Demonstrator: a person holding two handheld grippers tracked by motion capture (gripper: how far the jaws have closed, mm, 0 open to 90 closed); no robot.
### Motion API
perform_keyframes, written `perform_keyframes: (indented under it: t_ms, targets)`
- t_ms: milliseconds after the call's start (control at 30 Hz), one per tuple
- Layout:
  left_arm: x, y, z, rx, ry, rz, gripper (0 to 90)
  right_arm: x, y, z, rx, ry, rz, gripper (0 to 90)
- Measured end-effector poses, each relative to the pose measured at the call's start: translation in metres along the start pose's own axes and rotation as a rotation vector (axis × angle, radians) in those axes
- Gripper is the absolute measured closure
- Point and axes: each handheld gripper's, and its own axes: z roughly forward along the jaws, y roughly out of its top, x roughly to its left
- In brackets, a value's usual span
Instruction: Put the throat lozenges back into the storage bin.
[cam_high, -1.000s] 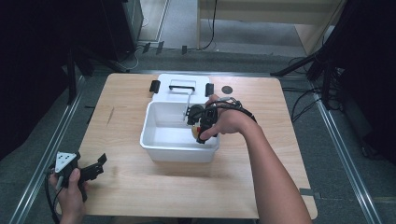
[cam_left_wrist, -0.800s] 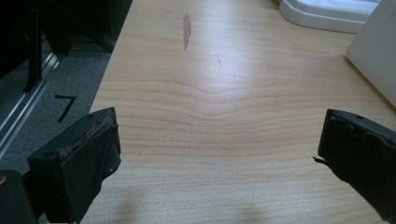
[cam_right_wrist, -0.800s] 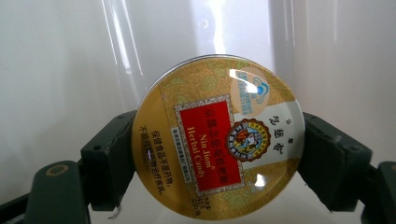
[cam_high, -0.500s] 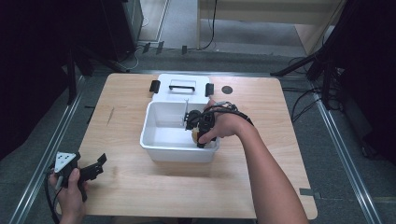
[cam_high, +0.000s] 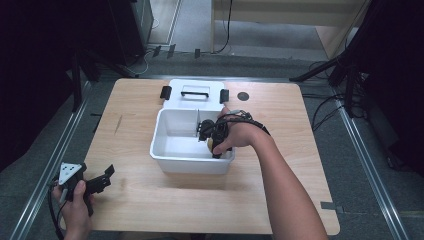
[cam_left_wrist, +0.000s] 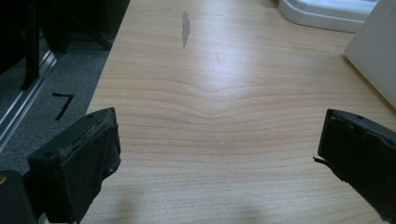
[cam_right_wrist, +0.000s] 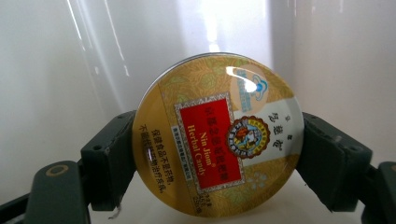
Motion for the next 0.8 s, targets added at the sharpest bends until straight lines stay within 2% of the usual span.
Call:
perform_keyframes:
  t_ms: [167,367,467,633,800]
  targets:
    - [0.0003,0.0001,0.0000,0.002,-0.002,-0.005,0.0,0.0018,0.0018,0.0020,0.027,-0.022,-0.023,20.2]
    - [0.0007,0.0001,0.0000,0.005,-0.006,-0.008,0.0,0.0016,0.0061,0.0035,0.084,-0.018,-0.003,19.8]
    - [0.0013,0.0001,-0.0001,0.006,-0.010,-0.011,0.0,0.0027,0.0076,0.0054,0.108,-0.022,-0.007,16.3]
    - [0.0015,0.0002,-0.0001,0.007,-0.012,-0.015,0.0,0.0032,0.0082,0.0062,0.106,-0.037,-0.013,14.8]
    - [0.0014,0.0001,-0.0001,0.006,-0.012,-0.014,0.0,0.0046,0.0077,0.0007,0.061,-0.047,-0.022,22.9]
